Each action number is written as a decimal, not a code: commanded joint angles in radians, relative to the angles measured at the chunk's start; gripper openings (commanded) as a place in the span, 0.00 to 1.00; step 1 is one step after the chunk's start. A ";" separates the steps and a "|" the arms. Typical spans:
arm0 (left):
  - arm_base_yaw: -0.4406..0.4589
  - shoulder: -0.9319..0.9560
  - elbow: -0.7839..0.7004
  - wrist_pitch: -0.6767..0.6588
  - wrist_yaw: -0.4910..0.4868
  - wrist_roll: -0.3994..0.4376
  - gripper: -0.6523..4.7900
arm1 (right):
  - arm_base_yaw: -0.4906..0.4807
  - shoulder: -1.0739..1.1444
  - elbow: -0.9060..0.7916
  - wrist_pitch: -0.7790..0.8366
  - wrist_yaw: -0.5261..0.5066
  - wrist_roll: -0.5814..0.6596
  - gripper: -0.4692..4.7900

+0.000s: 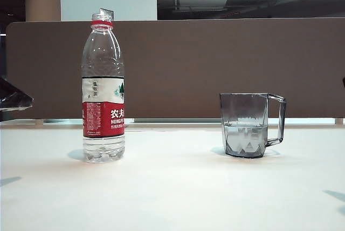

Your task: Pick up the mineral water bottle with the left hand on the table and pour water into the mug until it's half full.

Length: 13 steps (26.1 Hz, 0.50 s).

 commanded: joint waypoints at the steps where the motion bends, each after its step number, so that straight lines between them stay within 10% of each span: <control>1: -0.001 0.001 0.002 0.040 0.003 -0.002 0.11 | 0.000 0.000 0.002 0.011 0.002 0.003 0.09; 13: -0.001 0.001 0.002 0.240 0.003 -0.002 0.11 | 0.000 0.000 0.002 0.011 0.002 0.003 0.09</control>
